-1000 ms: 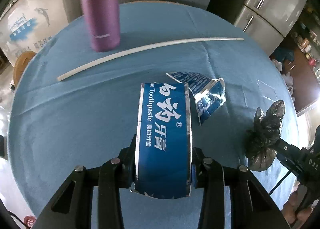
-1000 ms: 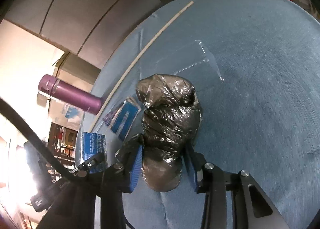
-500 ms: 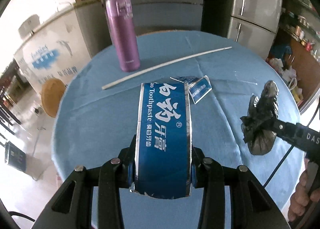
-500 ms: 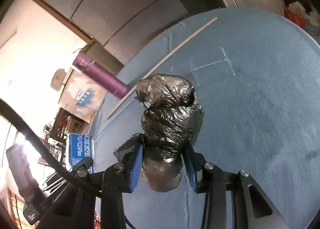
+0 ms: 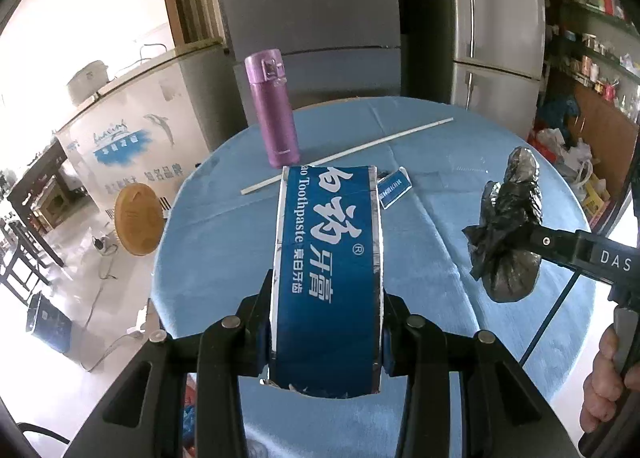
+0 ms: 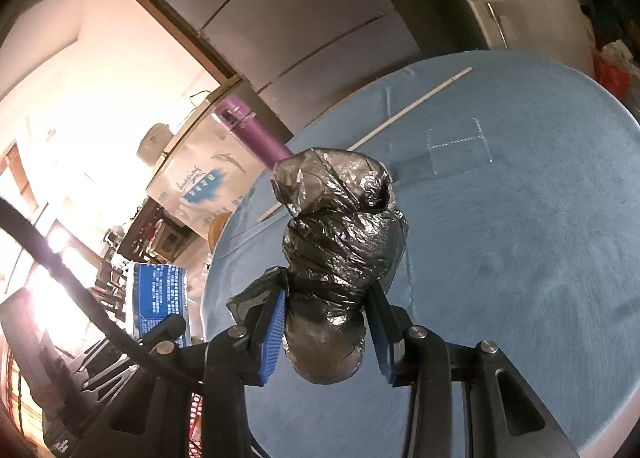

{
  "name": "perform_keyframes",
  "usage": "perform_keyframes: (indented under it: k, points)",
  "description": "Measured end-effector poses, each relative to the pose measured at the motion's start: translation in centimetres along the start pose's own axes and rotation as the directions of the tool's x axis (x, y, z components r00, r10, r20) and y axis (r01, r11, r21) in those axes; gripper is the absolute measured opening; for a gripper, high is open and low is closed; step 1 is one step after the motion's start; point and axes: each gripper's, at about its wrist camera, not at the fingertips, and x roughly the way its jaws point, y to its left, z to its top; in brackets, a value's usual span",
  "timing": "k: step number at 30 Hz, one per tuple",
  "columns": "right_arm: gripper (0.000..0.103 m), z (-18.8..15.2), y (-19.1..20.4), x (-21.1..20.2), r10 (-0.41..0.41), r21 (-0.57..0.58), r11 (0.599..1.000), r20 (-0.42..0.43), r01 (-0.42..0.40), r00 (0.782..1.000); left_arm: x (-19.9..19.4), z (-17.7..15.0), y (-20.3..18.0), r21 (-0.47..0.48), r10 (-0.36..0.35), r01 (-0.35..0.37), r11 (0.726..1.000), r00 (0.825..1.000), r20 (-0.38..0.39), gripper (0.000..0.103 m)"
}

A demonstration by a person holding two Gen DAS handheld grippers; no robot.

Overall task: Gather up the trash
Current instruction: 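Lift the toothpaste box and black bag and turn toward the red basket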

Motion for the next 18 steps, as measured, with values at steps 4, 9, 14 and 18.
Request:
perform_keyframes:
  k: [4,9,14,18]
  points:
    - [0.041,-0.5,0.5,-0.7,0.01,-0.014,1.0,0.011,-0.01,1.0,-1.8,-0.8,-0.1,0.008,0.018,-0.019,1.0,1.0,0.024,0.042]
    - [0.041,-0.9,0.9,-1.7,0.018,-0.035,0.999,0.033,-0.017,0.999,-3.4,-1.4,-0.3,0.011,0.025,-0.026,1.0,0.999,0.048,0.042]
    - [0.041,-1.4,1.0,-2.8,0.023,-0.04,0.999,0.041,-0.021,0.999,-5.0,-1.9,-1.0,0.025,0.03,-0.032,0.999,0.997,0.072,0.042]
    - [0.041,-1.5,0.9,-4.0,0.028,-0.044,0.999,0.061,-0.025,0.998,-6.3,-2.1,-1.7,0.044,0.03,-0.034,0.998,0.995,0.097,0.042]
